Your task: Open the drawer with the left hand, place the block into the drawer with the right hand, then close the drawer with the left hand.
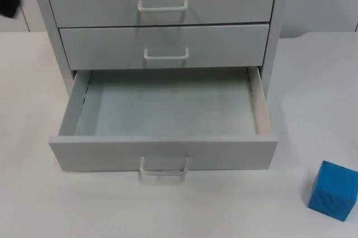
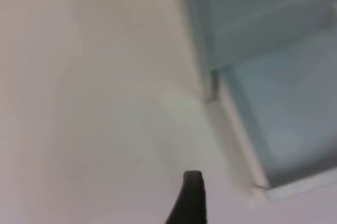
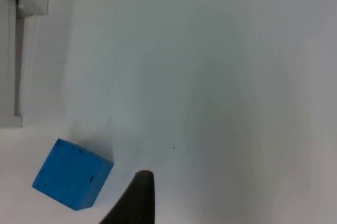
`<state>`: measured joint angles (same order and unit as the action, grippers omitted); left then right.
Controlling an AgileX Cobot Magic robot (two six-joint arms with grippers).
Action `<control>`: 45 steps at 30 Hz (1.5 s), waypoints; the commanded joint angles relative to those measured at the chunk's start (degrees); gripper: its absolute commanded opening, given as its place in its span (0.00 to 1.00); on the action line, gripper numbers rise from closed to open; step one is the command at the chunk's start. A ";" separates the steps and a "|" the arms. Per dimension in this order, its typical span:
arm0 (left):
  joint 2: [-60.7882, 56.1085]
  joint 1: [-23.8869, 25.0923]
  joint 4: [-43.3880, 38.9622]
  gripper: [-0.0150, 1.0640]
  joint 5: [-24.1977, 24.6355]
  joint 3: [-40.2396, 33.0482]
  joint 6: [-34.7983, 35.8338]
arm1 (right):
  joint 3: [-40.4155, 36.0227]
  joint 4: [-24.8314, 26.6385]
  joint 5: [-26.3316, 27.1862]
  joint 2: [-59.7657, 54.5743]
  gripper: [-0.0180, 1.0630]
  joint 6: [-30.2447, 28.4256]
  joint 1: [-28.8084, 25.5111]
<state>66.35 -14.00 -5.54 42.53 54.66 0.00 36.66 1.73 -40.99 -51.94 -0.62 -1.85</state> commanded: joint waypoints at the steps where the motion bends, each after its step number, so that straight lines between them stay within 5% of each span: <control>1: -2.01 4.58 1.89 0.68 0.46 -0.20 0.00 | 0.27 0.10 0.15 0.21 0.99 -0.23 -0.16; 9: -7.74 10.72 1.89 0.68 -0.48 -0.97 -0.31 | 0.27 0.10 0.28 0.21 0.99 -0.23 -0.16; 17: -17.64 10.72 1.45 0.70 -6.46 -13.74 2.35 | 0.27 0.10 0.01 0.21 0.99 -0.23 -0.16; 22: -24.07 10.72 1.33 0.99 -6.46 -19.20 3.47 | 0.27 0.10 0.01 0.21 0.99 -0.23 -0.16; 35: -29.34 10.72 0.40 0.99 -7.49 -19.56 3.47 | 0.27 0.30 -1.01 0.21 0.99 -0.23 -0.16; 45: -29.34 10.72 0.90 0.99 -7.71 -19.56 3.47 | 0.27 15.08 -1.88 -1.93 0.99 -7.81 -0.16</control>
<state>37.31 -3.53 -4.95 35.56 35.44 2.94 36.66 14.71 -42.35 -52.93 -7.05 -1.85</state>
